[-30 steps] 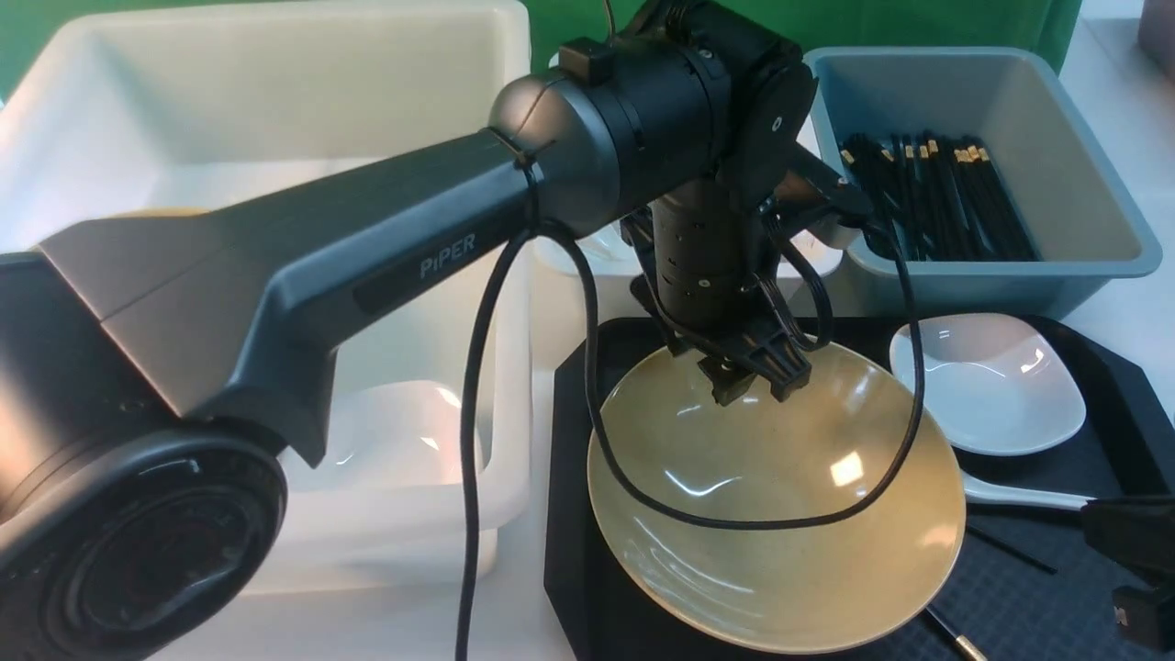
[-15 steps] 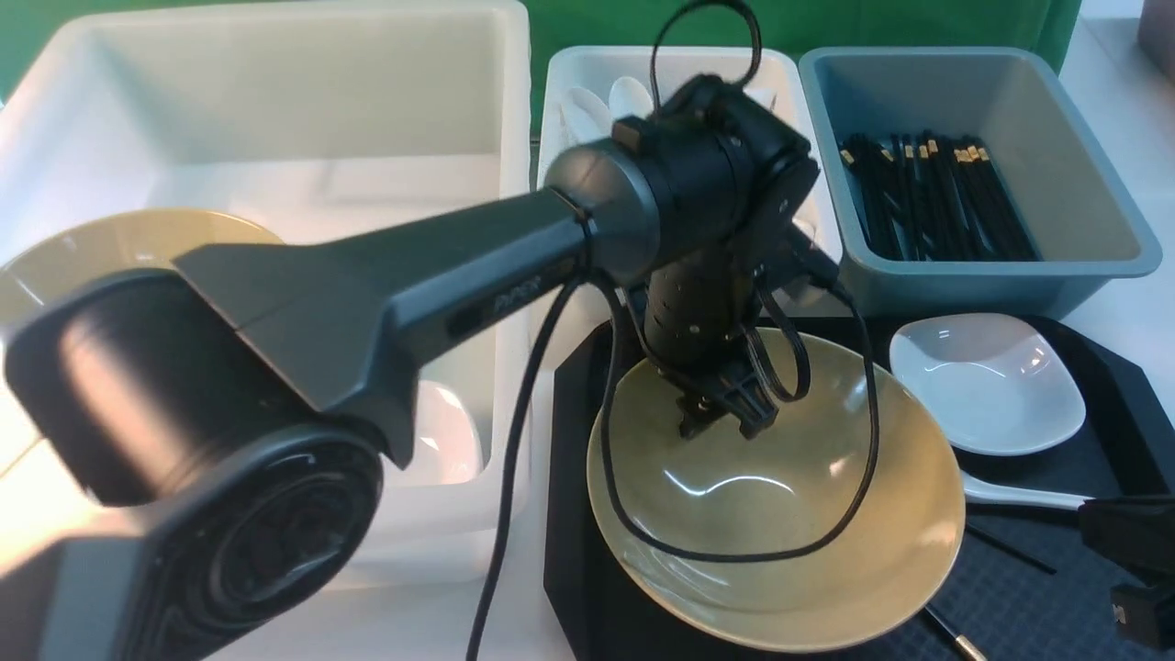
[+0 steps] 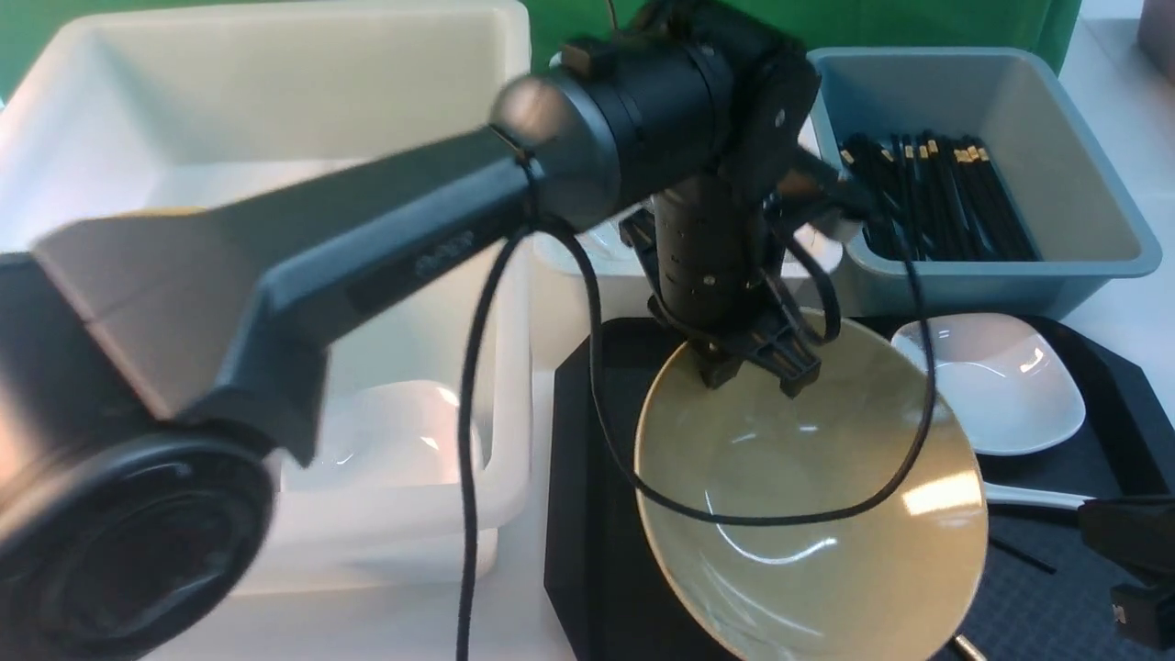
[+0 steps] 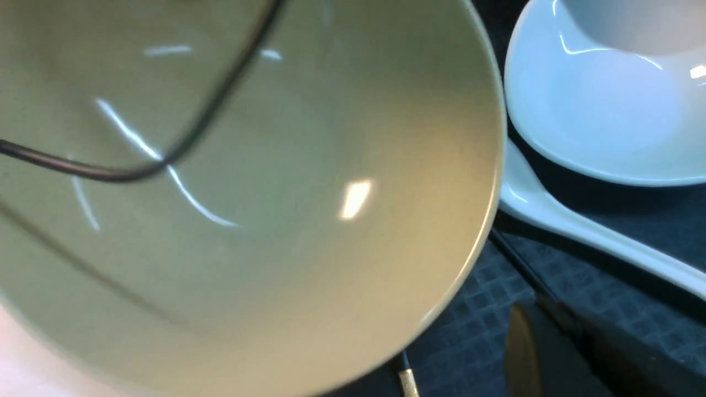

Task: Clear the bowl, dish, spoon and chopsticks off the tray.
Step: Use the left arm to grab the yellow noodle bowl on the left, then use the left arm to put the noodle bowl into the large storage box on the left

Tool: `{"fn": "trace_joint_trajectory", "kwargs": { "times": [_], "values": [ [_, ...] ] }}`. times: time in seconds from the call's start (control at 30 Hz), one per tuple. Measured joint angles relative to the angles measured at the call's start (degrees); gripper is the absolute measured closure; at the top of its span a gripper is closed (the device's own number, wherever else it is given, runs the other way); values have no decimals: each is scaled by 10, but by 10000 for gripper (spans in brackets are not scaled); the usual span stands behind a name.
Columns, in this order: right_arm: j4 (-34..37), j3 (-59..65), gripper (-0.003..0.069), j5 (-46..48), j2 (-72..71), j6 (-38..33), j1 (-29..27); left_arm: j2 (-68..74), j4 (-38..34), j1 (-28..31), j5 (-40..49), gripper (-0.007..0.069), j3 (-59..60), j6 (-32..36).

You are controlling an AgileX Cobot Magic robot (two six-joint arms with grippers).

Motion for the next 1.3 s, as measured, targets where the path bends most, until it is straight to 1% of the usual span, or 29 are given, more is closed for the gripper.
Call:
{"fn": "trace_joint_trajectory", "kwargs": {
  "times": [0.07,0.17,0.37,0.5,0.57,0.6,0.7,0.77,0.83,0.87,0.93,0.97,1.0,1.07,1.1,1.13,1.17,1.2,1.23,1.3],
  "values": [
    [1,0,613,0,0,0,0,-30,-7,0,-7,622,1,-1],
    [1,0,613,0,0,0,0,-57,2,1,-22,620,4,2],
    [1,0,613,0,0,0,0,-101,-5,1,-37,620,4,2],
    [1,0,612,0,0,0,0,-140,14,2,-40,621,8,2],
    [1,0,612,0,0,0,0,-169,21,13,-43,621,10,3],
    [1,0,612,0,0,0,0,-185,21,29,-44,621,10,3],
    [1,0,612,0,0,0,0,-233,10,93,-41,623,10,-3],
    [1,0,612,0,0,0,0,-265,1,158,-29,623,10,-11],
    [1,0,612,0,0,0,0,-299,-8,234,-14,623,20,-16],
    [1,0,612,0,0,0,0,-302,-8,241,-15,623,22,-16],
    [2,0,612,0,0,0,0,-350,-10,333,-11,623,71,-16],
    [3,0,612,0,0,0,0,-350,-11,340,-12,623,71,-16],
    [3,0,612,0,0,0,0,-381,-19,397,-22,623,114,-16],
    [3,0,612,0,0,0,0,-417,-30,462,-55,623,181,-21],
    [3,0,612,0,0,0,0,-444,-40,511,-85,623,226,-32],
    [3,0,612,0,0,0,0,-454,-44,532,-109,623,256,-38],
    [5,0,612,-1,0,0,0,-470,-49,566,-140,623,294,-51],
    [5,0,612,-1,0,0,0,-473,-50,572,-146,623,294,-53],
    [8,0,612,-2,0,0,0,-489,-59,621,-192,623,352,-75],
    [10,0,612,-4,0,0,0,-494,-73,665,-242,623,414,-88]
  ]
}}
